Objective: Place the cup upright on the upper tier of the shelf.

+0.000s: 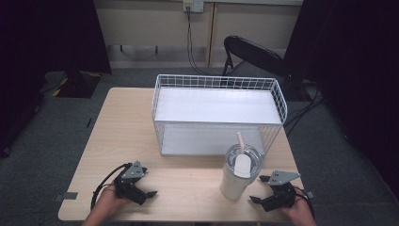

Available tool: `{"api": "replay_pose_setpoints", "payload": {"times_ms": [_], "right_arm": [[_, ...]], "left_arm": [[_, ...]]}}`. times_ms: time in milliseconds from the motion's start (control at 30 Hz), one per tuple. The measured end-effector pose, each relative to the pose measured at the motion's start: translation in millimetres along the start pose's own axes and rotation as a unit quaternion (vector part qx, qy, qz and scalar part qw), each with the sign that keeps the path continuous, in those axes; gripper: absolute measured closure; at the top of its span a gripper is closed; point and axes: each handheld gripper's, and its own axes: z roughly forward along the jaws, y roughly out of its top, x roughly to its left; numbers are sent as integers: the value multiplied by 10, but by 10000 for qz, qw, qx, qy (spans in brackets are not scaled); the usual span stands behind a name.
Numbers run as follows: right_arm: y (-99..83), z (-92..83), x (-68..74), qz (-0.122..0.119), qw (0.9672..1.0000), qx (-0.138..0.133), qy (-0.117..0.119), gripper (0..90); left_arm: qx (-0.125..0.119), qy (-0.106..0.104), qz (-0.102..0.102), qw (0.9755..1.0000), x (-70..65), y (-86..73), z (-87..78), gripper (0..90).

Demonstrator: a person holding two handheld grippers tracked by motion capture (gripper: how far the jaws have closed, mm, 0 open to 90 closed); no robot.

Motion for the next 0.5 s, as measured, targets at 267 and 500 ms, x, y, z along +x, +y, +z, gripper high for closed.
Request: {"api": "replay_pose_setpoints", "payload": {"times_ms": [267, 500], "right_arm": [[53, 17, 48, -173, 9996, 107, 194, 136], [143, 22, 64, -117, 9990, 31, 423, 139]], "left_arm": [[8, 11, -6, 10000, -1, -1, -3, 25], [7, 13, -11, 10000, -2, -2, -3, 26]]}}
